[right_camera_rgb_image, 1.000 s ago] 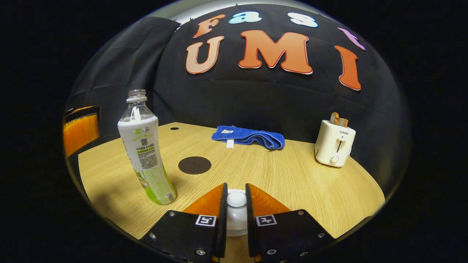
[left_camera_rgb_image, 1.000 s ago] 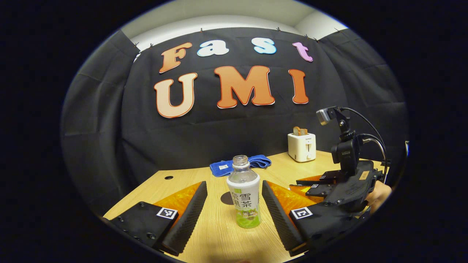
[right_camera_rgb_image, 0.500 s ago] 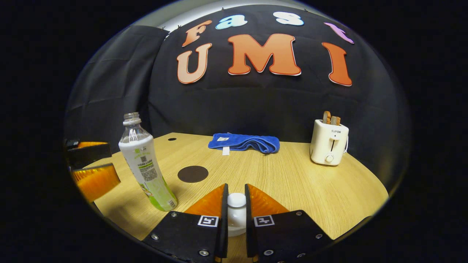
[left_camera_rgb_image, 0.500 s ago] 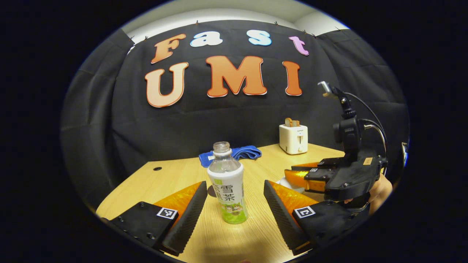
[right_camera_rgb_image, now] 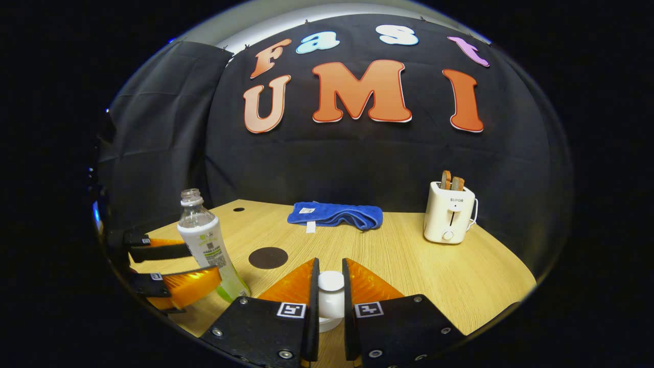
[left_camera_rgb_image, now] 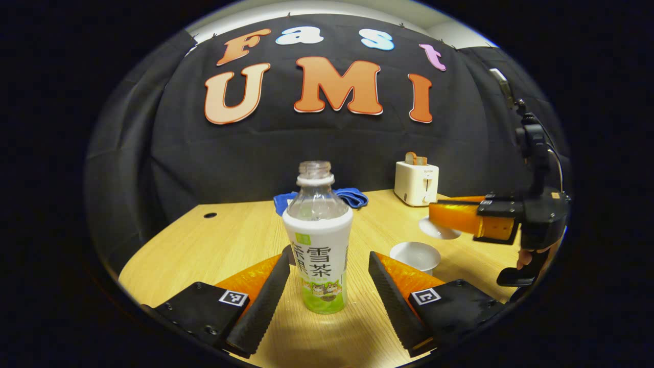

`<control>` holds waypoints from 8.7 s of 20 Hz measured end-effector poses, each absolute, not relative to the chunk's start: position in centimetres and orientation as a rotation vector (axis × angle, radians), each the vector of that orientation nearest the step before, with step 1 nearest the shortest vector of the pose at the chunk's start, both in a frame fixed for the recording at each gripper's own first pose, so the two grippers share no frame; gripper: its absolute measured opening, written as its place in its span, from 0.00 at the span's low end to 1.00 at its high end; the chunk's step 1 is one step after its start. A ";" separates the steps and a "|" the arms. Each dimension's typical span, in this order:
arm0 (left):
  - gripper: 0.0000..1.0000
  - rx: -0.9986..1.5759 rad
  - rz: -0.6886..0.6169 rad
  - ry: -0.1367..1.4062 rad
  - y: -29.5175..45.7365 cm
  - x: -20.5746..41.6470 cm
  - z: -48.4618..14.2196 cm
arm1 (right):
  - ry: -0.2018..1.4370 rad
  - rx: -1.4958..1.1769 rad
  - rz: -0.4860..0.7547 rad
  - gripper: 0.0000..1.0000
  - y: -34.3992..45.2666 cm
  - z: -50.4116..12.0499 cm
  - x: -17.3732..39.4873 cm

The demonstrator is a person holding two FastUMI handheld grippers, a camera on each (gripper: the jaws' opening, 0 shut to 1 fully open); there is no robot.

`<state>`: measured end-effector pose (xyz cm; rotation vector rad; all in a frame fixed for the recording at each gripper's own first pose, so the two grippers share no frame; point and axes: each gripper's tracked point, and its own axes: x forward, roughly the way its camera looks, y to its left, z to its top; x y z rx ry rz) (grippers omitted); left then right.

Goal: Open the teacup lid with one hand, grasp the water bottle and pour water into the teacup with the other hand; after pouring, place the water bottle on the coaster and then close the teacup lid.

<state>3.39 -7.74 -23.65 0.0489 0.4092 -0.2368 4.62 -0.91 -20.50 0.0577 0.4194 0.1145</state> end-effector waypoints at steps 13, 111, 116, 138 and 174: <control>0.68 -0.018 -0.210 0.388 -6.8 6.1 -25.7 | 0.382 0.084 0.112 0.20 -2.2 -18.7 3.0; 0.62 1.973 -0.289 -0.064 -10.3 11.1 -19.6 | 0.368 0.082 0.034 0.20 -9.0 -17.9 0.2; 0.63 2.018 -0.285 -0.092 -10.4 11.3 -18.5 | 0.370 0.073 0.041 0.20 -8.8 -18.0 0.0; 0.64 2.183 -0.307 -0.203 -12.1 11.2 -16.1 | 0.367 0.071 0.067 0.20 -7.9 -17.7 0.3; 0.60 1.518 -0.348 0.008 -9.8 10.5 -21.1 | 0.387 0.085 0.062 0.20 -8.6 -18.6 0.0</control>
